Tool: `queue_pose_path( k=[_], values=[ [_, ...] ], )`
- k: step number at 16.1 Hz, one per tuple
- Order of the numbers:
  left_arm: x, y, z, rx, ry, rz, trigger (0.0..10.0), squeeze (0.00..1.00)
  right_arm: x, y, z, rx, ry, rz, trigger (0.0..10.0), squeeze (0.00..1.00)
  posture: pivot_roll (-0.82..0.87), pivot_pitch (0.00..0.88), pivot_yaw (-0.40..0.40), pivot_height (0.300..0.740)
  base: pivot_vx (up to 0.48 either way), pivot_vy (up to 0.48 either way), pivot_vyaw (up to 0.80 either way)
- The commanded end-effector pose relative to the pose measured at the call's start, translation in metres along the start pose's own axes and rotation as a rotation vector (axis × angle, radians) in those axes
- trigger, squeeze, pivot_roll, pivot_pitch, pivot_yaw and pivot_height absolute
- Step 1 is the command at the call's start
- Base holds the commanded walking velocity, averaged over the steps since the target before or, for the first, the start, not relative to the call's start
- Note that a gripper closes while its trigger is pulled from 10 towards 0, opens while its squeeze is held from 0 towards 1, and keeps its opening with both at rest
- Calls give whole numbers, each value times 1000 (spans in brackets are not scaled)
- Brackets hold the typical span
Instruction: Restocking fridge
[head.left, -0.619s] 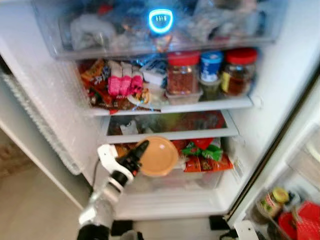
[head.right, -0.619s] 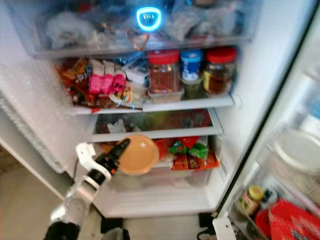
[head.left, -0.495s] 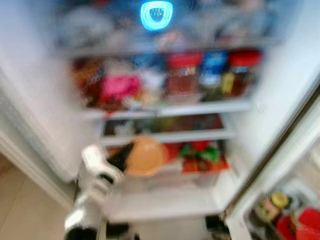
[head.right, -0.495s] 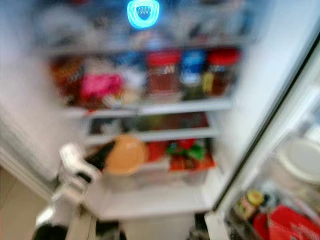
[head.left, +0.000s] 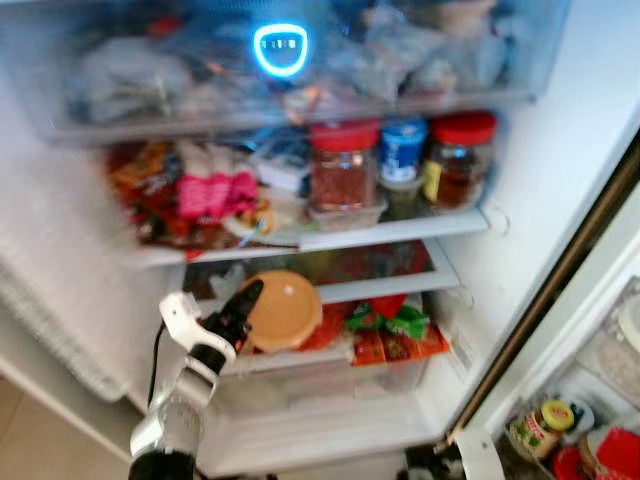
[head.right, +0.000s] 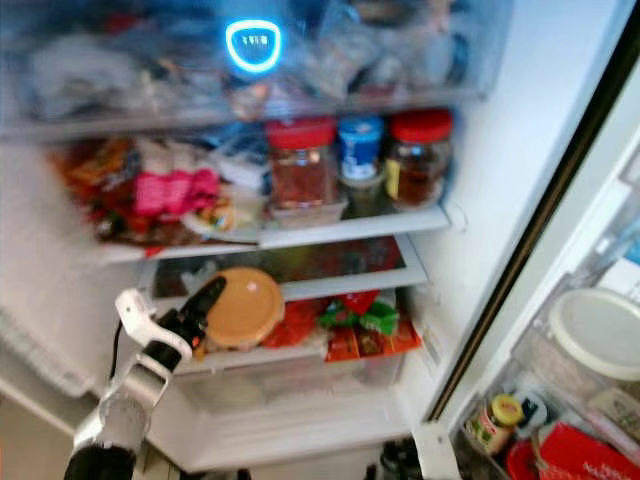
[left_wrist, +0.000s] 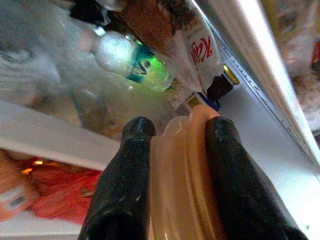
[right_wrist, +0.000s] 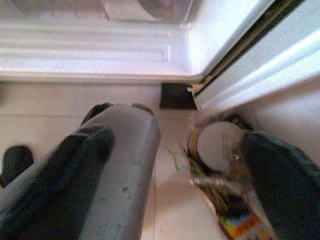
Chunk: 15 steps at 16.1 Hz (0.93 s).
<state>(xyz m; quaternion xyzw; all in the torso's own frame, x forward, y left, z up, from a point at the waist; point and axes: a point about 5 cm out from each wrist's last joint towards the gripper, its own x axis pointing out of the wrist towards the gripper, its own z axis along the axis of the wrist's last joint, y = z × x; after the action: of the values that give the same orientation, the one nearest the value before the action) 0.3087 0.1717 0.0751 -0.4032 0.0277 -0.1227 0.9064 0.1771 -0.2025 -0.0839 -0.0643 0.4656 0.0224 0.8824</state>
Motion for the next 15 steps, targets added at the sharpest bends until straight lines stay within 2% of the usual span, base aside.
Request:
queue_pose_path(
  k=[1, 6, 7, 9, 15],
  values=[
    [7, -6, -1, -35, -16, -16, 10000, 0, -3, -9, -13, -15, 59, -18, 10000, 0, -56, 0, 29, 630, 289, 0, 0],
    [18, 1, 4, -95, -57, 41, 10000, 0, -3, -10, -14, -18, 62, -19, 10000, 0, -82, 0, 23, 630, 286, 0, 0],
    [23, 7, 8, -70, -82, 110, 10000, 0, -4, -10, -15, -18, 64, -22, 10000, 0, -83, 0, 23, 630, 262, 0, 0],
    [27, 12, 14, -38, -118, 204, 10000, 0, -4, -11, -16, -19, 66, -21, 10000, 0, -89, 0, 18, 630, 0, 0, 0],
    [37, 14, 22, -51, -184, 322, 10000, 0, -4, -11, -17, -17, 67, -18, 10000, 0, -99, 0, 20, 630, 0, 0, 0]
  ],
)
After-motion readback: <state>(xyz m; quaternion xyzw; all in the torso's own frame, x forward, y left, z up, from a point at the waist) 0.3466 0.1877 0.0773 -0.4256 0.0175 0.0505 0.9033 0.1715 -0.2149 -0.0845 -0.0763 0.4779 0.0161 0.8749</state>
